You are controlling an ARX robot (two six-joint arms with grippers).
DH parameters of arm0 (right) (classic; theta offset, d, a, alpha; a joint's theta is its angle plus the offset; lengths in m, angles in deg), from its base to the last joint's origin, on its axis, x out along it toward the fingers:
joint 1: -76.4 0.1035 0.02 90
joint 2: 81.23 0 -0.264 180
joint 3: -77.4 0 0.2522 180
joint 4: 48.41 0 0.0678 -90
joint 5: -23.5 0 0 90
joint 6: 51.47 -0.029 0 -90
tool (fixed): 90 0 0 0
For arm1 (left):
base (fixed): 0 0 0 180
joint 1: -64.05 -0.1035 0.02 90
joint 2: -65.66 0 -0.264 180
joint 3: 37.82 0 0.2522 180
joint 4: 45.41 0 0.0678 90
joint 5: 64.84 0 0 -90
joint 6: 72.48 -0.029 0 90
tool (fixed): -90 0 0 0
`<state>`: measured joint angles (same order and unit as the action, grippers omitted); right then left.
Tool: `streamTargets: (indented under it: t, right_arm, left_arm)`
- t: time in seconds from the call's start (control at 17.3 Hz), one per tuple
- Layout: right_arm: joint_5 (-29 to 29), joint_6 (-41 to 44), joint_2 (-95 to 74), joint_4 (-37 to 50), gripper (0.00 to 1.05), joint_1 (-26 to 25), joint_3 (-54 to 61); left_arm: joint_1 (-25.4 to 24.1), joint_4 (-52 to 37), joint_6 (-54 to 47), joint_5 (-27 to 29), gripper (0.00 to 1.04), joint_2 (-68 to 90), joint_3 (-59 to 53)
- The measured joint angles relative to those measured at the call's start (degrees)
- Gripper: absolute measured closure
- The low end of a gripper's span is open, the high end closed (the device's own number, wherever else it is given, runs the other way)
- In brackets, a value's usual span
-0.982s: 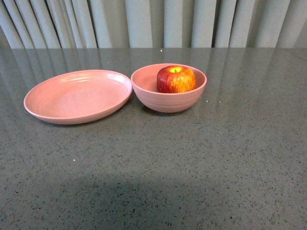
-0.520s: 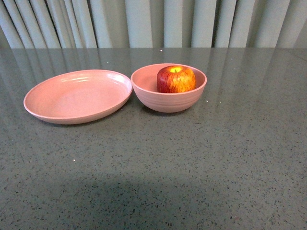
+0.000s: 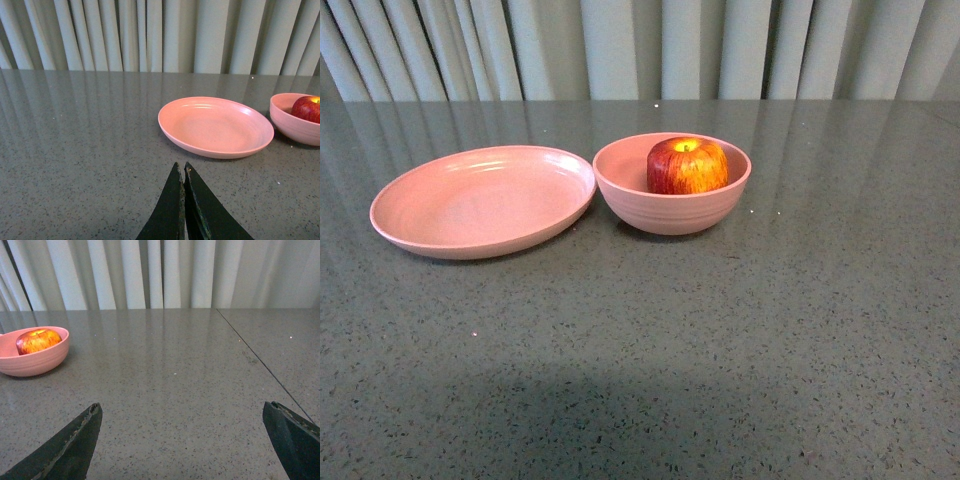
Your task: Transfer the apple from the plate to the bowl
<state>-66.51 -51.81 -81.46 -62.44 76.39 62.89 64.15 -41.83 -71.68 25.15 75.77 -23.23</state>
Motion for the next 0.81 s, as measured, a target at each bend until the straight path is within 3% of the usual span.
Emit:
streamTargets:
  t: [0.06, 0.12, 0.64, 0.81]
  right_arm:
    - [0.02, 0.0, 0.0, 0.0, 0.07, 0.0, 0.0]
    - [0.0, 0.0, 0.0, 0.0, 0.07, 0.0, 0.0]
    - [0.02, 0.0, 0.0, 0.0, 0.07, 0.0, 0.0]
    - [0.02, 0.0, 0.0, 0.02, 0.07, 0.0, 0.0]
  left_arm:
    - [0.0, 1.49, 0.0, 0.0, 1.04, -0.92, 0.02]
    - [0.0, 9.64, 0.0, -0.17, 1.04, -6.14, 0.04]
    - [0.0, 10.36, -0.17, 0.0, 1.04, -9.57, 0.02]
    - [0.0, 10.38, -0.17, 0.02, 0.7, -9.57, 0.02]
